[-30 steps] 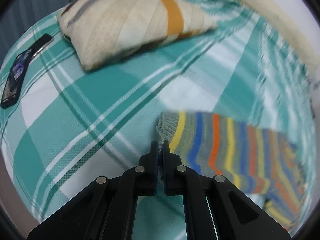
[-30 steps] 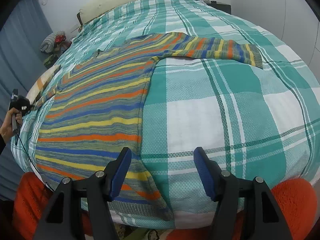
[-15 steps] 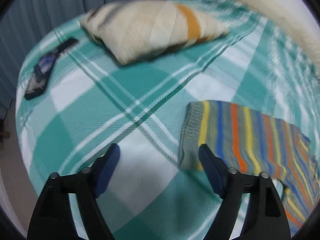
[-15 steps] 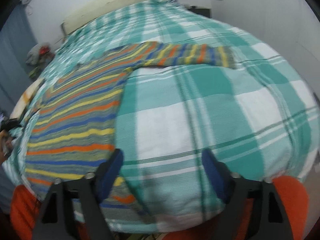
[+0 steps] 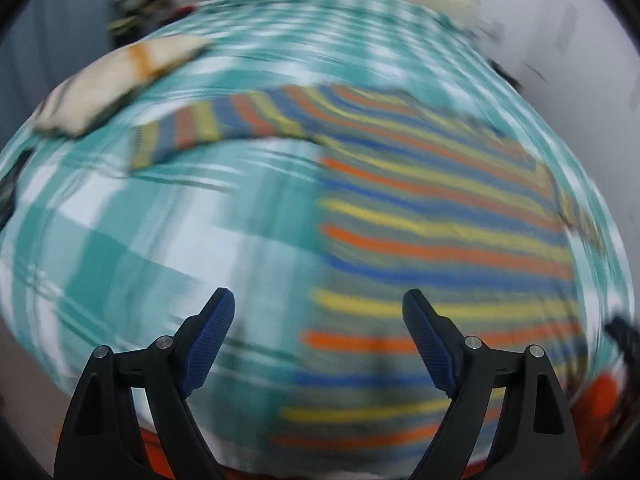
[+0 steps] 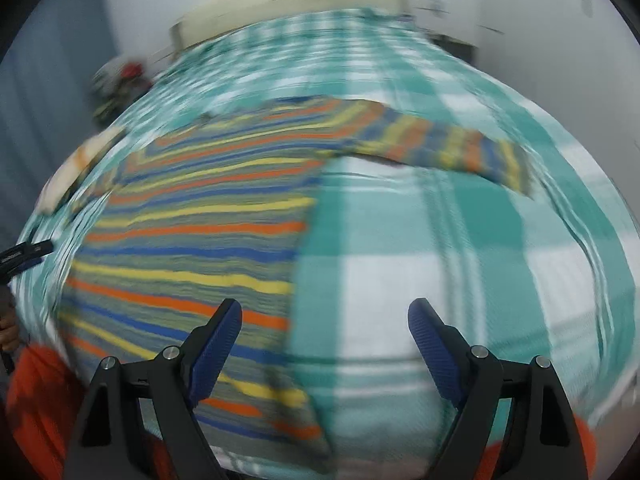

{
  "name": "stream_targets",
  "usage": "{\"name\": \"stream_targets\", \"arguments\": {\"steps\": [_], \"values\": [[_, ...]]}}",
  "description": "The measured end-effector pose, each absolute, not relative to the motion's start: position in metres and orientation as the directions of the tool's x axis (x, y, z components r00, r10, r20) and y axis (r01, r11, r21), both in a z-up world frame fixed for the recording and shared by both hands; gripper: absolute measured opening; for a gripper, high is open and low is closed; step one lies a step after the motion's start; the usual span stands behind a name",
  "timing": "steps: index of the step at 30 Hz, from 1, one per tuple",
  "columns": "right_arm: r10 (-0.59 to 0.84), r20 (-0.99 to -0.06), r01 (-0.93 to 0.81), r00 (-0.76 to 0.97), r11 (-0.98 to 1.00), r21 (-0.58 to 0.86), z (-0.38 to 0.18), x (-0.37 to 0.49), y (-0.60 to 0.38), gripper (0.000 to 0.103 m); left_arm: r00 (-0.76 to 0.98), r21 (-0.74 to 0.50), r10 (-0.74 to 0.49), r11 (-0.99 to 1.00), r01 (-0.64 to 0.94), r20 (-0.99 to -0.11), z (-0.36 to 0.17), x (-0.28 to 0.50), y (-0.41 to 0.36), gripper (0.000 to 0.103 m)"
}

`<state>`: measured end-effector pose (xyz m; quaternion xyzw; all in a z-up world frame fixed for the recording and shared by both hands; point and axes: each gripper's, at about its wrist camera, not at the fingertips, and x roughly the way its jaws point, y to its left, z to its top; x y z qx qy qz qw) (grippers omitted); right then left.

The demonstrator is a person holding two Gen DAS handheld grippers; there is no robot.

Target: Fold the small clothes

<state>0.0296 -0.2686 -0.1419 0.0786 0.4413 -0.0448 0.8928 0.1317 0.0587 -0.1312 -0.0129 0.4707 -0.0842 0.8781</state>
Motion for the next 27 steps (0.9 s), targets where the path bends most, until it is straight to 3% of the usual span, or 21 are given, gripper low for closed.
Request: {"name": "stream_targets", "arguments": {"steps": [5,9,17,27], "values": [[0.034,-0.815,0.033,0.579,0.997,0.065,-0.16,0.049,-0.237,0.085,0.492,-0.002,-0.13,0.968,0.252,-0.861,-0.171,0.108,0.01,0.088],[0.033,-0.86,0.041,0.509,0.997,0.062,-0.194,0.047,-0.234,0.085,0.504,0.049,-0.11,0.955,0.293,-0.857,-0.19,0.094,0.004,0.099],[0.012,-0.85,0.031,0.526,0.999,0.034,-0.212,0.038,-0.228,0.098,0.507,0.03,-0.126,0.957,0.289,-0.853,-0.2,0.09,0.007,0.103],[0.008,-0.849,0.032,0.529,0.999,0.029,-0.215,0.038,-0.227,0.101,0.51,0.03,-0.125,0.958,0.285,-0.851,-0.201,0.087,0.007,0.103]]}}
